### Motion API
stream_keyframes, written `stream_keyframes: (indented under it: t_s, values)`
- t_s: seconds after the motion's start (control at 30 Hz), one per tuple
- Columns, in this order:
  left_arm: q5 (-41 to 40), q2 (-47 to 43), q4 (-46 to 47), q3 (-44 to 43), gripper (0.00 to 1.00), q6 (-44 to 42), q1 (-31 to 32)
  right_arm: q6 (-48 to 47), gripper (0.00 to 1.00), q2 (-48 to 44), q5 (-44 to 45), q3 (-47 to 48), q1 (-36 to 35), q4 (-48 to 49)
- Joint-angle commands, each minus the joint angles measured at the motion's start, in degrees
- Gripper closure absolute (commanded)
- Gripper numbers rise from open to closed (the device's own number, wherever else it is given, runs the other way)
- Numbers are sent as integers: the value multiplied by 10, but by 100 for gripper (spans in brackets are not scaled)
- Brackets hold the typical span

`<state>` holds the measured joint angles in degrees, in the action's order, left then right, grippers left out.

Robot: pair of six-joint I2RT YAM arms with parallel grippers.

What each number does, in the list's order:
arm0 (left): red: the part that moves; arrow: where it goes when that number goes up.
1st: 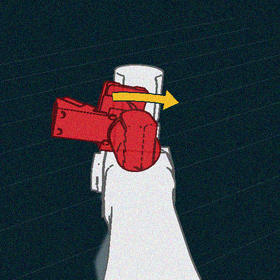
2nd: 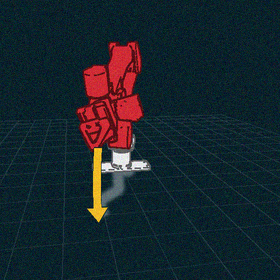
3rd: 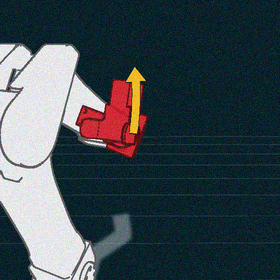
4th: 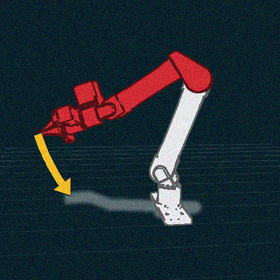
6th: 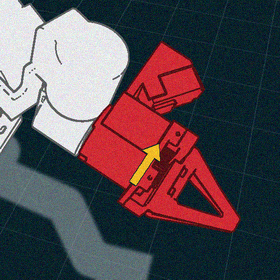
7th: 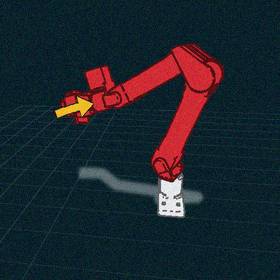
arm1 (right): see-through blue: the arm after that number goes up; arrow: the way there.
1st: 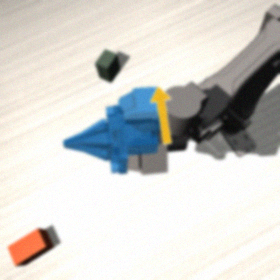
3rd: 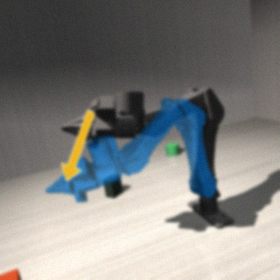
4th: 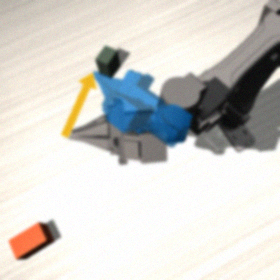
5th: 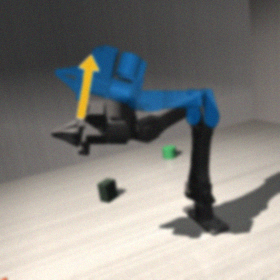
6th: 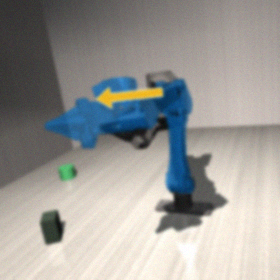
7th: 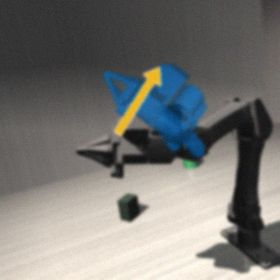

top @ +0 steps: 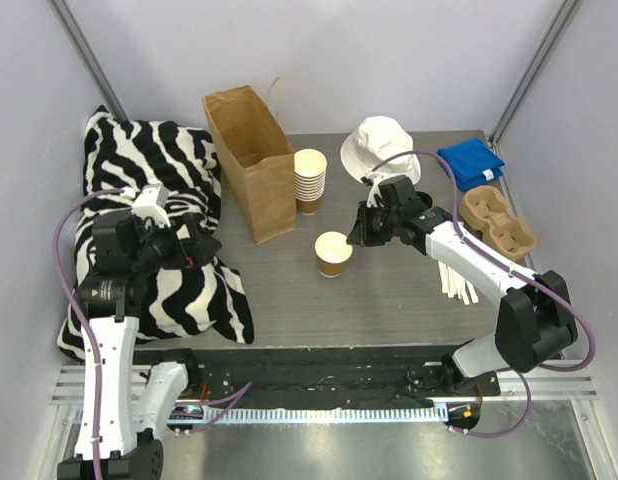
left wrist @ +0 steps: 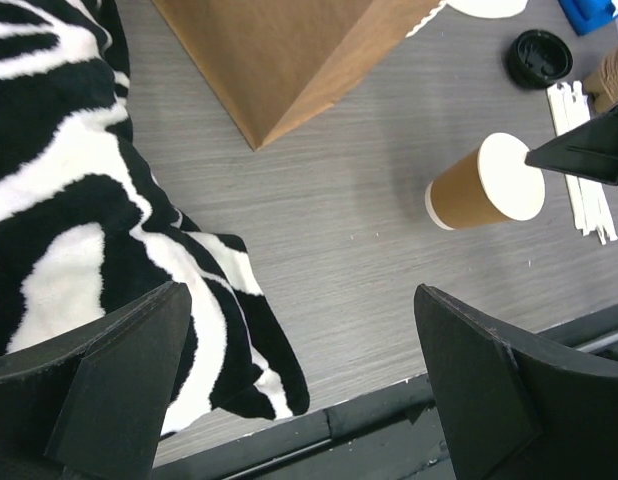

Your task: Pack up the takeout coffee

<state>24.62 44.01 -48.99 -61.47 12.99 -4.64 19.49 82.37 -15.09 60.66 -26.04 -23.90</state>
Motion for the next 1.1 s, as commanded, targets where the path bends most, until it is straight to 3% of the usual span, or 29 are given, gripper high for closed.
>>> stream_keyframes:
  t_s: [0.0,0.47,0.9,1.0,1.07]
  values:
    - [26,-2,31,11,0,-10,-3,3,99,-4,-20,-5,-27,61]
    - [22,-2,35,15,1,-6,-4,-62,99,-3,65,-41,-78,86]
    - [44,10,42,24,0,0,-4,-79,98,-34,51,-67,-79,60]
    - [46,12,43,25,0,0,-4,-80,94,-42,45,-72,-77,54]
    - [50,11,43,26,0,0,-3,-81,85,-43,45,-73,-78,54]
